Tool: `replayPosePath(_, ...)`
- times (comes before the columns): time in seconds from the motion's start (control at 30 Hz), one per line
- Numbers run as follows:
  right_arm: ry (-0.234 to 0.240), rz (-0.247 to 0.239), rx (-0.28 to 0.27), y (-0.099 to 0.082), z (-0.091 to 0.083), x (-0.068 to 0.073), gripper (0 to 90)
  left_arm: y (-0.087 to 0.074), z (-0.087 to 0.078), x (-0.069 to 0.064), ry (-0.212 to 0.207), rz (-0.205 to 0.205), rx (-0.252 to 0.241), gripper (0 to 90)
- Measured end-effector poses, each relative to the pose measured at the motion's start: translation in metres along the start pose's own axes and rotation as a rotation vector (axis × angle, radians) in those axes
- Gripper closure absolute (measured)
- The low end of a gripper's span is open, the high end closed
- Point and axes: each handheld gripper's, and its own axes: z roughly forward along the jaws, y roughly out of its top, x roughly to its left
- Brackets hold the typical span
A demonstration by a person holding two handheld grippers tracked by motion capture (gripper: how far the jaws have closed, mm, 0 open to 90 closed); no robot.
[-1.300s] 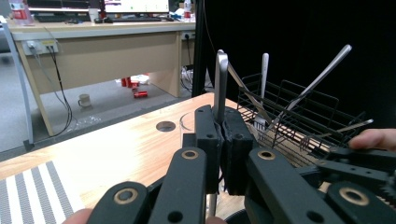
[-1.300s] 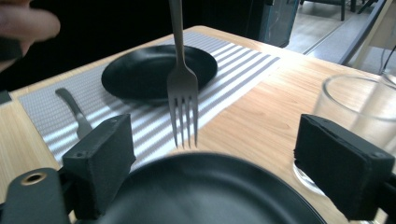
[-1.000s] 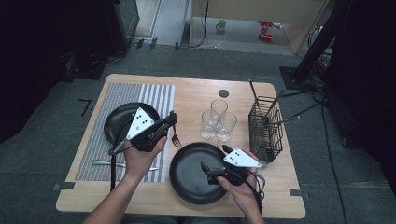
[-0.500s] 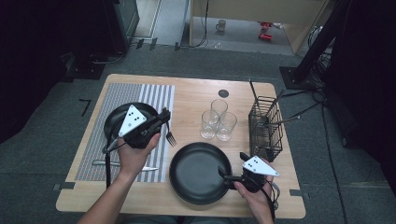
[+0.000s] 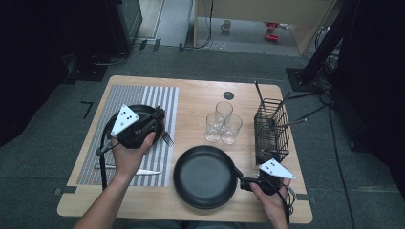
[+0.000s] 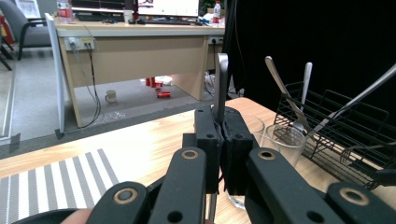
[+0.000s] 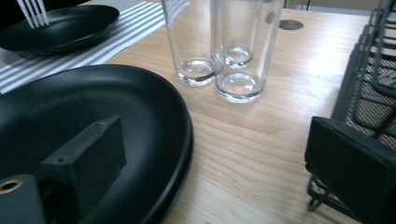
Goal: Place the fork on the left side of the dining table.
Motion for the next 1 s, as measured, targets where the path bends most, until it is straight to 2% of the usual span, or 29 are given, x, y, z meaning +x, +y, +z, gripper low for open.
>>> replayPosePath(0.1,0.0,0.005,0.007,-0.003,-0.001,-0.006,9.3,-0.001,-0.001,0.003,0.008,0.002,0.003,88.6)
replayPosePath(0.27,0.004,-0.009,0.008,-0.004,-0.002,-0.007,9.4,-0.002,-0.002,0.006,0.02,-0.007,-0.002,88.6)
replayPosePath(0.57,-0.015,0.012,0.003,-0.007,-0.006,-0.015,9.4,0.002,-0.004,0.019,0.05,-0.016,-0.013,88.6)
replayPosePath(0.67,-0.013,0.006,0.013,-0.009,-0.006,-0.015,9.4,0.003,-0.004,0.022,0.055,-0.027,-0.021,88.6)
replayPosePath(0.77,-0.007,-0.008,0.044,-0.017,-0.007,-0.013,9.3,0.003,-0.002,0.027,0.067,-0.032,-0.019,88.6)
replayPosePath(1.0,-0.029,0.019,0.085,-0.025,-0.013,-0.017,9.3,0.004,0.005,0.035,0.089,-0.024,-0.019,88.7)
